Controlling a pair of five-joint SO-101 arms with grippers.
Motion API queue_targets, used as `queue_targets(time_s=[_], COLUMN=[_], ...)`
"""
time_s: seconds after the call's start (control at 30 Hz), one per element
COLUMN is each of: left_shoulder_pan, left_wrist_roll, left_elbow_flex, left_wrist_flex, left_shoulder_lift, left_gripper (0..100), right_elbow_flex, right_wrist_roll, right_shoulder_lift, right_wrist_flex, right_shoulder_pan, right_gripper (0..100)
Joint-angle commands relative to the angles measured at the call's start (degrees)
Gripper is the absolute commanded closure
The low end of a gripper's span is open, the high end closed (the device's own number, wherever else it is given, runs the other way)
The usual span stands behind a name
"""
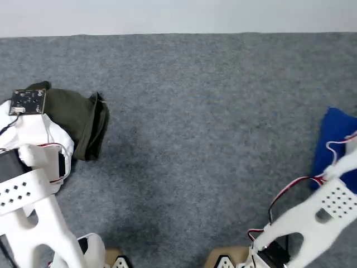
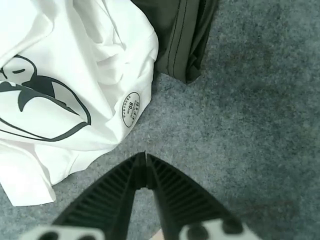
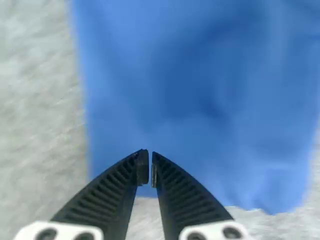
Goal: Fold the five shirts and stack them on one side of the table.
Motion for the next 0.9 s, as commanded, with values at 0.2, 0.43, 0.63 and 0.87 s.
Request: queue_targets(time_s=[0.2, 0.43, 0.63, 0.87], left_shoulder_pan=[0.09, 0.09, 0.09, 0.09], left_wrist_roll=[-0.44, -0.44, -0.44, -0.44], left_elbow_flex=[-2.07, -1.89, -1.80, -2.07], left_wrist_flex=[1.05, 1.14, 1.14, 1.14], left_shoulder_lift=[-0.97, -0.97, -0.97, -1.05], left_gripper=[99, 99, 99, 99], right_elbow_flex=[11.08, 11.08, 10.46, 11.16], right_wrist_roll=[-0.88, -0.44, -0.79, -0.79], right_shoulder_lift=[-2.77, 1.80, -1.71, -17.63], right_wrist_flex=[-2.86, -0.66, 2.07, 2.24], right_shoulder_pan=[-3.91, -6.02, -8.22, -8.04], right_gripper=[99.0, 99.0, 99.0, 99.0])
